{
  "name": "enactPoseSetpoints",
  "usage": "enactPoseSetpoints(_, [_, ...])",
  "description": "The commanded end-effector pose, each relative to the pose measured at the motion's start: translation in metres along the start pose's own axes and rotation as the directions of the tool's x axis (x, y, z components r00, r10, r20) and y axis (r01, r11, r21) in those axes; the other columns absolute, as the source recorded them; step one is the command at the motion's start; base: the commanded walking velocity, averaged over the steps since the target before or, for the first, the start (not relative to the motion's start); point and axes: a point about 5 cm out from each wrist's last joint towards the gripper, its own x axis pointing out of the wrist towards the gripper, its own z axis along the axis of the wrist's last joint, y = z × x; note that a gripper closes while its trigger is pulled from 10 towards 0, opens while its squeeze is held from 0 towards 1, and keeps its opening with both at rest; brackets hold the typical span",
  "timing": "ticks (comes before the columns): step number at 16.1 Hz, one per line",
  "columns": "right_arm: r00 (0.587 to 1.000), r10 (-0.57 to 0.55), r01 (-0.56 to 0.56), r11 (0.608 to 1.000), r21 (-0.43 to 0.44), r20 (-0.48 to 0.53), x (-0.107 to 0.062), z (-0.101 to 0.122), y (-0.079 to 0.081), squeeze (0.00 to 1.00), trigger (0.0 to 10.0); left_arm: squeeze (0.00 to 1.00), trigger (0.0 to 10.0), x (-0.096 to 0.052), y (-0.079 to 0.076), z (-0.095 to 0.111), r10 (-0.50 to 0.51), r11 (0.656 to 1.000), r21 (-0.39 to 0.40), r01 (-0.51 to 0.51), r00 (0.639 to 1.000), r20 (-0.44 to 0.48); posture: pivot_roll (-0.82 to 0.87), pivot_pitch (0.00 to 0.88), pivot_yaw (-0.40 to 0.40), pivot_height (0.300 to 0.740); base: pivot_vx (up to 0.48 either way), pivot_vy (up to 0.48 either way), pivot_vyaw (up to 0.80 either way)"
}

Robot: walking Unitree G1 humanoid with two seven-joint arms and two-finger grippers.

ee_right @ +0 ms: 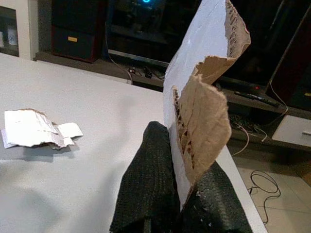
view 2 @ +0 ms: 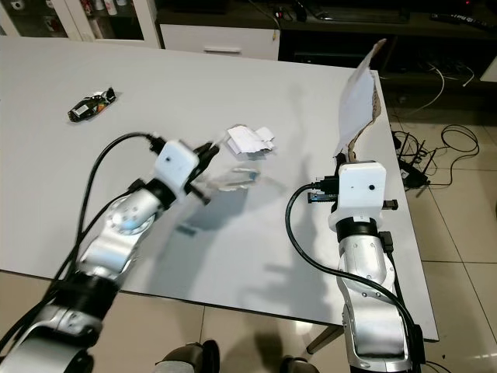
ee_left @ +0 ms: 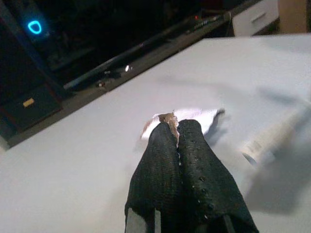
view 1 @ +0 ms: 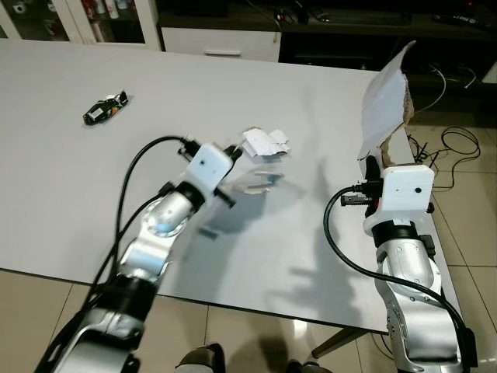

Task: Picking trash to rubbish bin

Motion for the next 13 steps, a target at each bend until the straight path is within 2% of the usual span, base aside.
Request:
enactPoseSetpoints(1, [1.000,0.005,-0.005,1.000,0.005,-0.013,-0.001,-0.003,-0.001,0.00,10.0,0.00,0.0,-0.001,-0.003,-0.002,-0.022,1.000,-0.004,0.022,1.000,-0.009,0.11,0.110,-0.007,0.740,0.000,0.000,0.00])
enactPoseSetpoints(2, [1.000,0.006,-0.006,1.000,0.008,-0.022,-0.001,-0.005,0.000,0.00,10.0,0.00,2.5,-0.001,-0.003,-0.005,-0.009,1.000,-0.021,0.009,1.000,-0.029,0.12,0.111,-0.007,0.740,0.000,0.000,0.00])
enactPoseSetpoints(3, [0.999,0.006,-0.005,1.000,0.010,-0.033,-0.001,-0.007,0.001,0.00,10.0,0.00,6.9,0.000,-0.003,-0.005,0.006,0.999,-0.047,-0.008,0.999,-0.041,0.12,0.111,-0.007,0.740,0.000,0.000,0.00])
enactPoseSetpoints(4, [0.999,0.005,-0.005,1.000,0.013,-0.036,-0.001,-0.007,0.001,0.00,10.0,0.00,8.1,0.004,-0.004,-0.004,0.024,0.997,-0.071,-0.027,0.999,-0.046,0.11,0.109,-0.007,0.740,0.000,0.000,-0.75])
enactPoseSetpoints(5, [0.999,0.005,-0.005,1.000,0.013,-0.037,-0.001,-0.007,0.002,0.00,10.0,0.00,10.0,0.006,-0.007,-0.003,0.024,0.997,-0.076,-0.027,0.999,-0.049,0.11,0.109,-0.005,0.740,0.000,0.000,-0.77])
enactPoseSetpoints(9, [0.999,0.000,0.000,1.000,0.012,-0.038,-0.002,-0.008,0.000,0.00,10.0,0.00,10.0,0.010,-0.008,-0.004,0.058,0.993,-0.101,-0.065,0.995,-0.076,0.11,0.109,-0.003,0.740,0.000,0.000,-0.73])
enactPoseSetpoints(13, [0.999,0.001,0.000,1.000,0.013,-0.038,-0.003,-0.009,0.001,0.00,10.0,0.00,10.0,0.011,-0.008,-0.006,0.063,0.987,-0.139,-0.076,0.994,-0.094,0.11,0.111,-0.001,0.740,0.000,0.000,0.00])
